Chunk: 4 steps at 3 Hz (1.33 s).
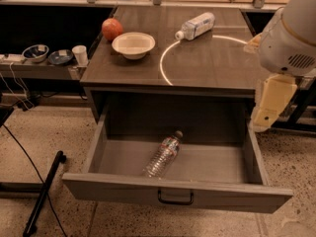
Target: Pick water bottle from top drawer and place on counter
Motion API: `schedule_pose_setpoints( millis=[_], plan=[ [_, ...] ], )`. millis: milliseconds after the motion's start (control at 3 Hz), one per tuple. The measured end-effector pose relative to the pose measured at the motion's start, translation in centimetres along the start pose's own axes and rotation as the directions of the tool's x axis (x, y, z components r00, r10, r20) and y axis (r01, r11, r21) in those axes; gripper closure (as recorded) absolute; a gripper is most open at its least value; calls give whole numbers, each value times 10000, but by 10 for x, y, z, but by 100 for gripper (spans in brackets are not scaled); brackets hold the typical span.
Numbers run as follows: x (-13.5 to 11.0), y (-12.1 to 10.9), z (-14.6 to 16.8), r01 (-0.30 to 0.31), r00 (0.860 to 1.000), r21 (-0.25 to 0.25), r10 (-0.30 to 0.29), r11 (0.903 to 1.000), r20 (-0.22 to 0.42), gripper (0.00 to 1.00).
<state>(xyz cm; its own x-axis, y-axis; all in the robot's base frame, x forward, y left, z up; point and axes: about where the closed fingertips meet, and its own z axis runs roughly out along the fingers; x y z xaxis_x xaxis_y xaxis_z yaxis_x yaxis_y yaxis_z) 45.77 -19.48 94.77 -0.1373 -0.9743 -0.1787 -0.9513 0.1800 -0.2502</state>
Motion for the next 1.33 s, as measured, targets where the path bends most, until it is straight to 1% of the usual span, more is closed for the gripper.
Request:
schedule_pose_setpoints(
  millis=[333,667,1000,1333],
  plan=[
    [-25,3,76,1830,9827,-508,-1841,9818,-184,0],
    [-26,3,95,3191,9466,371,-3204,9470,362,0],
    [-30,0,96,3329,9418,298,-3338,9425,391,0],
    [-48,4,152,4606,8868,-557,-4566,8859,711,0]
  ],
)
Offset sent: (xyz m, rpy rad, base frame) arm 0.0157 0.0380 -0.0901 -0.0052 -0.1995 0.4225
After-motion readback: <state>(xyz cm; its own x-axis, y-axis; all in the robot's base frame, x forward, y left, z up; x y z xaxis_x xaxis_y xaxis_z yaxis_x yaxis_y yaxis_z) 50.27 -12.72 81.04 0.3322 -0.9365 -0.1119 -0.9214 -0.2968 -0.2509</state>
